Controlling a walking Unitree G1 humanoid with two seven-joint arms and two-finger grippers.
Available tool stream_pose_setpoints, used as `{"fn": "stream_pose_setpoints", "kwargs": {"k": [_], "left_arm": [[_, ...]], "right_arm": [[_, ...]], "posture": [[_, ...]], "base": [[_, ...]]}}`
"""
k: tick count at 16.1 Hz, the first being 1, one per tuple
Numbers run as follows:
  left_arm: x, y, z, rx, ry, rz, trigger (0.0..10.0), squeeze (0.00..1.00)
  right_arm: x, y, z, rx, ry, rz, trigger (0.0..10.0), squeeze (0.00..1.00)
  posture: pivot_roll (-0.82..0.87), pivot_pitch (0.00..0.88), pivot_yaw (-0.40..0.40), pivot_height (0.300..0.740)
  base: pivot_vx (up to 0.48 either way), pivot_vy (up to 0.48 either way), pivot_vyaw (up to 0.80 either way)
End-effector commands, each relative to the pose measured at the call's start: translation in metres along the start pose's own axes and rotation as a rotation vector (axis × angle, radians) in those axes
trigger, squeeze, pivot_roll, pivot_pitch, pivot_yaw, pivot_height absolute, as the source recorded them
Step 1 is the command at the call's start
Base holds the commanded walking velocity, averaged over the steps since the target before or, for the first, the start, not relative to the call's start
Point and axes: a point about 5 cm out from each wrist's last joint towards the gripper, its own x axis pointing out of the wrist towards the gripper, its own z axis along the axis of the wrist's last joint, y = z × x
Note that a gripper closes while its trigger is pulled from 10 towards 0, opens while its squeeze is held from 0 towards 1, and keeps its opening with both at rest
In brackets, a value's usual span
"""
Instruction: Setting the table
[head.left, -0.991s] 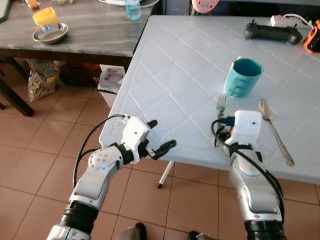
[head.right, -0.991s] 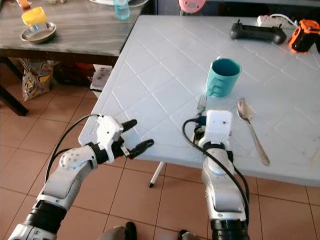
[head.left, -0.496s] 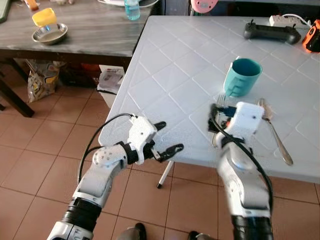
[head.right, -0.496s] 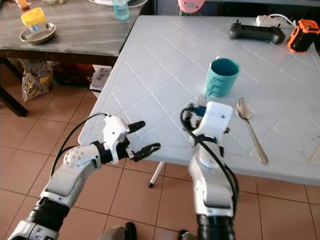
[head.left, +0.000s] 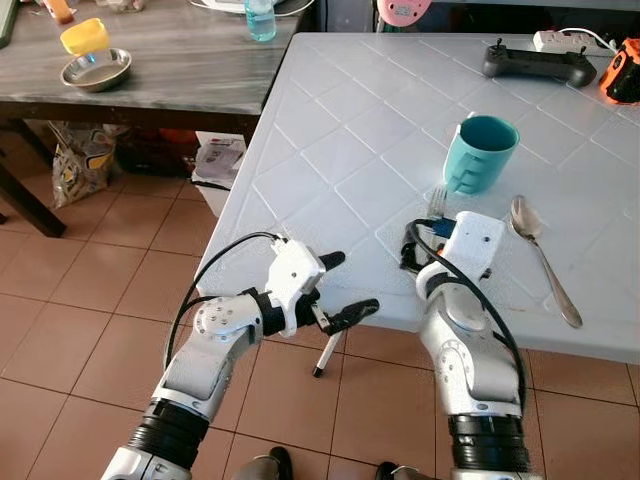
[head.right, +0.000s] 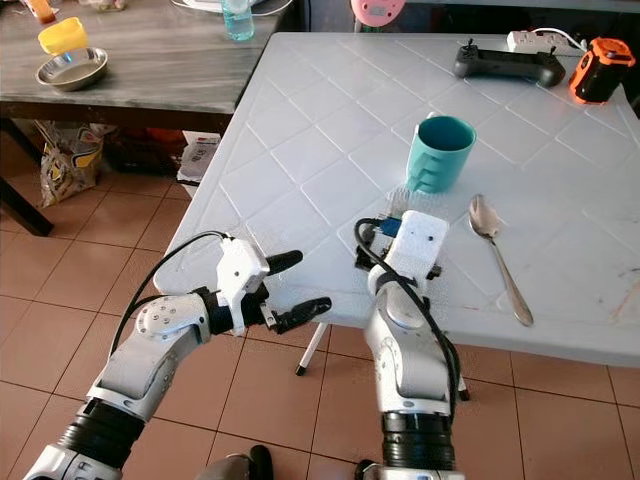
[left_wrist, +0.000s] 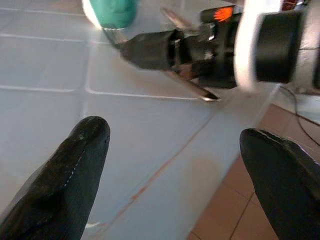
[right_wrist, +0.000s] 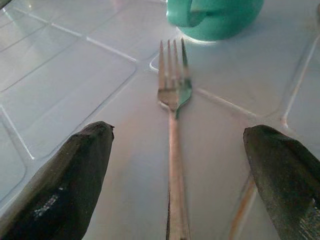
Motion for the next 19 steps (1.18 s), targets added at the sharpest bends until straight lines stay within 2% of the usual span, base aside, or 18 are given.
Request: {"fn": "stream_pose_setpoints", "kwargs": {"k": [1,2,3,4,5,14,19], "left_arm": [[-0.002,-0.002,-0.003,-0.002,0.016,-0.015,10.0,0.0],[-0.001,-0.003,-0.003,-0.003,0.018,-0.018,10.0,0.0],[-0.001,-0.003,-0.003,-0.005,0.02,-0.021,10.0,0.0],[0.0,-0.003,-0.003,0.0,0.018,-0.018,10.0,0.0],[0.0,-0.003,-0.003,-0.005,0.02,-0.013,10.0,0.0],[-0.002,-0.007,-0.007,-0.016,0.043,-0.026,10.0,0.0],[-0.001,-0.008,-0.007,-0.025,0.043,-0.039,10.0,0.0]], "right_arm": [[0.001,0.004,-0.004,0.022,0.025,0.001,4.2,0.0],[0.002,0.006,-0.004,0.023,0.03,0.004,3.7,0.0],[0.005,0.007,-0.004,0.025,0.043,0.009,4.0,0.0],[0.007,0.009,-0.004,0.009,0.053,0.015,1.5,0.0],[0.008,0.011,-0.004,-0.001,0.059,0.021,0.0,0.0],[0.015,0.012,-0.012,-0.051,0.116,0.033,0.0,0.0],[0.011,0.016,-0.028,-0.049,0.194,0.089,0.0,0.0]], "posture": [[0.05,0.195,0.076,0.74],[0.05,0.193,0.08,0.74],[0.05,0.193,0.08,0.74],[0.05,0.193,0.081,0.74],[0.05,0.193,0.081,0.74],[0.07,0.199,0.088,0.74],[0.06,0.201,0.085,0.74]], "base": [[0.0,0.0,0.0],[0.0,0.0,0.0],[0.0,0.0,0.0],[0.0,0.0,0.0],[0.0,0.0,0.0],[0.0,0.0,0.0],[0.0,0.0,0.0]]}}
